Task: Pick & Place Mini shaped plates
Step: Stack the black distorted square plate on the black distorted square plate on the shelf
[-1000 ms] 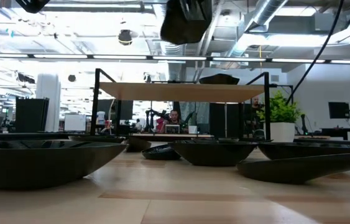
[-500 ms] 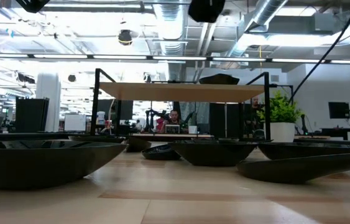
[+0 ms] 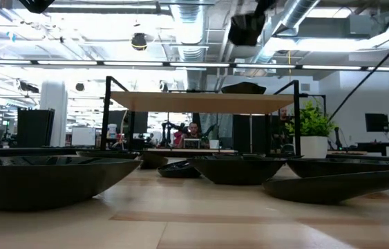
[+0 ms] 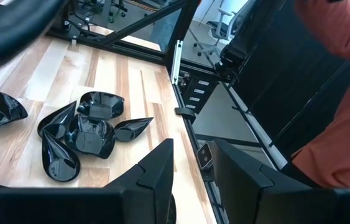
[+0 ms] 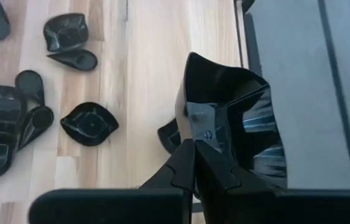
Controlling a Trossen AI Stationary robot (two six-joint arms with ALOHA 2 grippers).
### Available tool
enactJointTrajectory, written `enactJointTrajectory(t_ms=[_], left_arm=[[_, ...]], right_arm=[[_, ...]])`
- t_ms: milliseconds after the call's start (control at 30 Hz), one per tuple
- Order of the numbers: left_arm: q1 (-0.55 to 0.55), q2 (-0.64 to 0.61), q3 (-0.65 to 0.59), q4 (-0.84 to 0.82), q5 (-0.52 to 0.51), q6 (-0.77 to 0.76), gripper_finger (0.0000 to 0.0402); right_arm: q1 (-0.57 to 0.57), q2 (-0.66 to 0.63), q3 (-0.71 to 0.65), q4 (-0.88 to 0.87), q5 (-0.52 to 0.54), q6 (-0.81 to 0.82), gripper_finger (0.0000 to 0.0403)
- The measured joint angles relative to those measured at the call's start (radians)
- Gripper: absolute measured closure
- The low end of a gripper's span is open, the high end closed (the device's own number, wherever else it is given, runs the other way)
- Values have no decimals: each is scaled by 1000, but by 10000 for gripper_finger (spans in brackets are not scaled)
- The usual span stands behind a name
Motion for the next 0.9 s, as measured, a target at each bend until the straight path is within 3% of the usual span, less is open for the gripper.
enactJointTrajectory(t_ms=[233,500,733,900], left_arm=[[0,0,0,4,0,0,289],[0,0,0,4,0,4,289],[0,0,0,4,0,23,289],[0,0,0,4,0,30,289]], right_arm=[[-60,-23,-221,128,-3,-3,397],[-91,-87,-377,211,-49,-10,397],[-92,-240,-496,339,-73,53,397],[-82,-402,-679,578,-72,109,397]])
